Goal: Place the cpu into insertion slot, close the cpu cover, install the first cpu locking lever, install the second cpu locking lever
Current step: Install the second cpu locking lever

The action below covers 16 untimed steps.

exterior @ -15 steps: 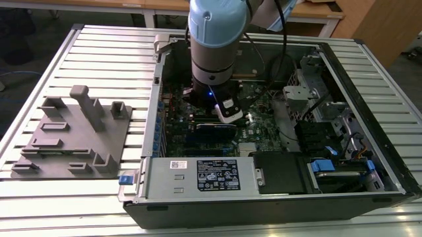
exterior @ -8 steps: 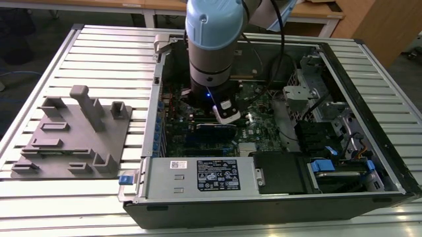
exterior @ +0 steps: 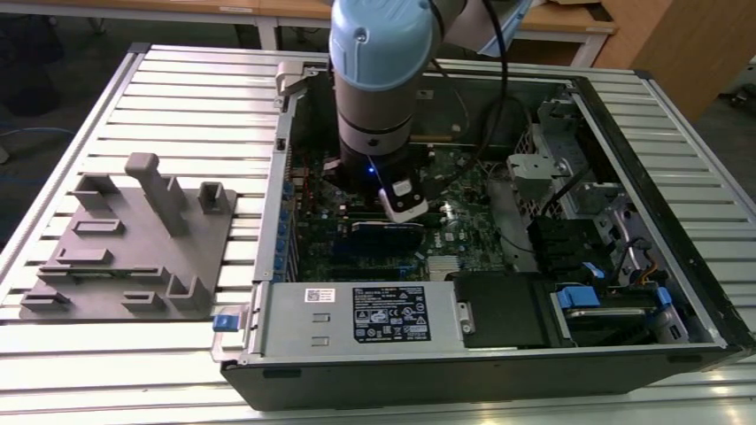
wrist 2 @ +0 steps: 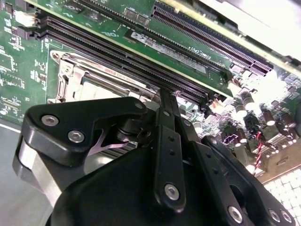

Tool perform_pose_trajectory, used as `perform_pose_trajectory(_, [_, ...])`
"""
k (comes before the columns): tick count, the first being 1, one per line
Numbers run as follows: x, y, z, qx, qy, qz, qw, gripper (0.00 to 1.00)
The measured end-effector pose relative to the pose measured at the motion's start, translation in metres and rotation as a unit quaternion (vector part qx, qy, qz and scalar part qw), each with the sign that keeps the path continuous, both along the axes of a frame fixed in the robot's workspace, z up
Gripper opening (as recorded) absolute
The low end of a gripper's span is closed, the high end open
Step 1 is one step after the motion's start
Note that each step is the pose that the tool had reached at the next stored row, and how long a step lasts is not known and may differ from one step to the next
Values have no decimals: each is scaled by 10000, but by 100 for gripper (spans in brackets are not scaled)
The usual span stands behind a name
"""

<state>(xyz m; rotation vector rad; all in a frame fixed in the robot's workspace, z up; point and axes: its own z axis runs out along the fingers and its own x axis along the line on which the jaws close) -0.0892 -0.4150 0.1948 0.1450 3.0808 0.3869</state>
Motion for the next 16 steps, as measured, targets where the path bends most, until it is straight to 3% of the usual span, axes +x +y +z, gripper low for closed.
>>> perform_pose_trajectory(9, [-23, 8, -32, 42, -8, -15, 10000, 10])
perform_pose_trajectory(16, [-42, 8, -54, 43, -8, -21, 10000, 10])
